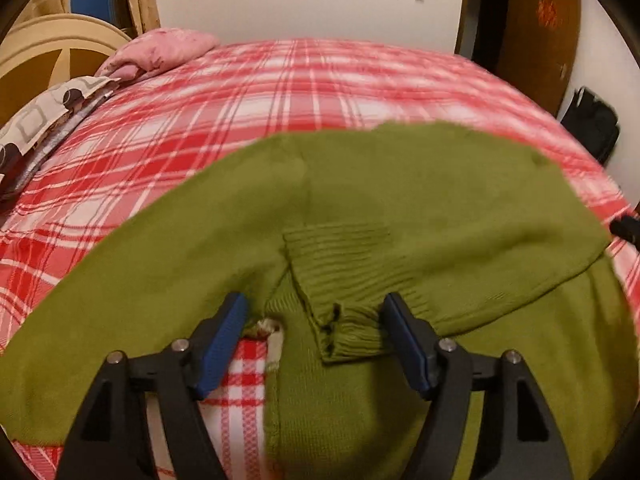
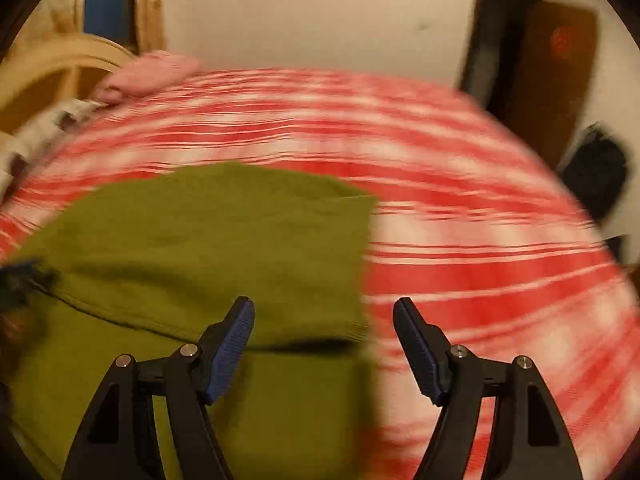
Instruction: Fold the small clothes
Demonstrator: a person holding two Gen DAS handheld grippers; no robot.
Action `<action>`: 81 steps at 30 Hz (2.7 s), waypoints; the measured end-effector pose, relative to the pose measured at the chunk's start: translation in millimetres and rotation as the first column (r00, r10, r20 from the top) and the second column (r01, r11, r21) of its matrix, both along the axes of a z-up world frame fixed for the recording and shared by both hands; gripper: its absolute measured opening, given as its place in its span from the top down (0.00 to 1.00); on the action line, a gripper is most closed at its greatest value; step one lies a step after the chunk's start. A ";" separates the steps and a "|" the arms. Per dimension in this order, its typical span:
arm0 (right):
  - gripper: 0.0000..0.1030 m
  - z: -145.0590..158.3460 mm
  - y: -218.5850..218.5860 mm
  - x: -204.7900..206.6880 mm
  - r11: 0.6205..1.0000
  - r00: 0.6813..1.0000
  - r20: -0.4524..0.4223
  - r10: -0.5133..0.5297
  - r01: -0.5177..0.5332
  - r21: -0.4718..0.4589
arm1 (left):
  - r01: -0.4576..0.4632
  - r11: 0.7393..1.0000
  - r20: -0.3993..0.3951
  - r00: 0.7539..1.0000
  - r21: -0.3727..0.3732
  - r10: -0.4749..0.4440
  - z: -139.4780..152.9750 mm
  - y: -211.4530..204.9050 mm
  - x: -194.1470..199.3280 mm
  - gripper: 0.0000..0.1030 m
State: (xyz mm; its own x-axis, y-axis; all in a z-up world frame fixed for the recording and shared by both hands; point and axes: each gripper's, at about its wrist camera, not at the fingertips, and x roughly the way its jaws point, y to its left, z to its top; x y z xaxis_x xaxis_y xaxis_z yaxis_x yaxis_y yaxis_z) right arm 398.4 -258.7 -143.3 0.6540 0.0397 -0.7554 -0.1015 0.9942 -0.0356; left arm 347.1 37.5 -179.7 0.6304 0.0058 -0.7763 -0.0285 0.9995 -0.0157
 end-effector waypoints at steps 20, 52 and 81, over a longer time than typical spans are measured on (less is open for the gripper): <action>0.23 1.4 85.7 -6.9 0.995 0.994 -0.047 0.102 -0.100 0.024 | -0.010 0.998 0.014 1.000 -0.058 0.011 -6.1 9.3 -23.7 0.18; 0.50 -40.9 223.5 -12.8 0.970 0.965 -0.097 0.243 -0.241 0.031 | -0.141 0.986 0.088 0.985 -0.083 0.148 17.3 92.3 -106.2 0.12; 0.48 -11.7 248.0 -159.5 0.891 0.890 0.041 0.454 -0.454 0.002 | -0.545 0.825 0.066 0.827 -0.151 0.558 -20.0 281.9 -182.7 0.42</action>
